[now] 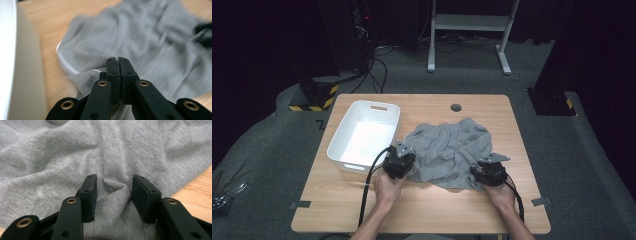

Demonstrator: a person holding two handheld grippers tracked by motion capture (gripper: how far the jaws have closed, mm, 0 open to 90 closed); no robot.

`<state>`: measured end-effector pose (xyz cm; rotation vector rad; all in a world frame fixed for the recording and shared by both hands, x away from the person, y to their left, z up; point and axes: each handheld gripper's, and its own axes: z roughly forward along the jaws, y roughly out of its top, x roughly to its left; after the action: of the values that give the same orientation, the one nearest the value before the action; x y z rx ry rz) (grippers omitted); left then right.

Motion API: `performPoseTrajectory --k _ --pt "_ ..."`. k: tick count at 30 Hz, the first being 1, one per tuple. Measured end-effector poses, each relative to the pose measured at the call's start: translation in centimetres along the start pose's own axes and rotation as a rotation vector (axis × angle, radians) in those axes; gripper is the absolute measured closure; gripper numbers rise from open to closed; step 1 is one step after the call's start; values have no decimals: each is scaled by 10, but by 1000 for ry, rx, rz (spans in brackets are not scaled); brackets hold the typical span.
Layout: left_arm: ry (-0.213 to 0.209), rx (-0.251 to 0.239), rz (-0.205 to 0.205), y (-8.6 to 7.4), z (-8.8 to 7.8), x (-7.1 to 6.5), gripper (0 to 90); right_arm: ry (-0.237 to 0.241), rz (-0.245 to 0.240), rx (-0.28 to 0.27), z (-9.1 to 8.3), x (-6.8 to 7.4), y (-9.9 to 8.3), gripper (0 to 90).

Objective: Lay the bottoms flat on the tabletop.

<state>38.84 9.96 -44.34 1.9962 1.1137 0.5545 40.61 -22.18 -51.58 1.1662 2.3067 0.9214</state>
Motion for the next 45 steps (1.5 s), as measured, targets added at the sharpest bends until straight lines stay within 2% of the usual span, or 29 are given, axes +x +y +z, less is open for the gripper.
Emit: performPoseTrajectory --k 2,4,6,9,12,13,15,17,19,20,22,25,27,29,31,33,35,38,39,41,45 --pt "3 -11 19 12 6 -5 874 -5 4 -3 0 -2 0 561" --pt "33 3 52 21 18 -9 874 -16 2 -2 1 -4 -1 568" --pt "77 50 85 25 36 -8 873 -21 6 -5 1 -7 -1 580" --pt "124 155 120 21 64 -8 872 -40 10 -7 0 -12 -3 588" --pt "161 212 160 14 78 -11 860 -58 25 -4 -1 -18 -4 596" --pt "161 211 163 13 77 -12 844 -65 27 4 -2 -18 -4 598" --pt "156 186 165 12 69 -14 752 -78 27 5 -6 -17 -3 599" --pt "150 152 158 11 58 -15 635 -55 24 -31 -11 -14 -2 594" --pt "125 127 155 7 46 -15 572 -30 24 -71 -18 -10 1 593" --pt "119 128 154 5 42 -15 552 -8 38 -98 -22 -7 2 593" --pt "103 124 138 1 35 -15 522 22 30 -123 -26 1 5 601" --pt "78 117 109 -7 25 -13 504 94 -19 -135 -29 21 9 652" --pt "67 121 98 -12 20 -13 497 162 -56 -120 -27 36 10 694" --pt "58 123 81 -18 16 -13 497 213 -90 -90 -21 51 10 728" --pt "47 121 74 -24 12 -14 499 242 -116 -64 -13 64 9 738" --pt "33 124 66 -30 10 -15 500 262 -114 -47 -4 71 10 737" --pt "25 120 54 -35 7 -16 500 265 -113 -36 5 76 11 729" --pt "18 123 48 -41 9 -16 507 240 -124 -39 15 83 13 668" --pt "19 127 51 -42 11 -15 526 240 -115 -44 17 84 15 654" --pt "13 126 50 -43 14 -13 626 229 -126 -43 19 87 17 666" --pt "50 96 57 -35 13 -9 823 230 -193 -27 14 90 15 862"
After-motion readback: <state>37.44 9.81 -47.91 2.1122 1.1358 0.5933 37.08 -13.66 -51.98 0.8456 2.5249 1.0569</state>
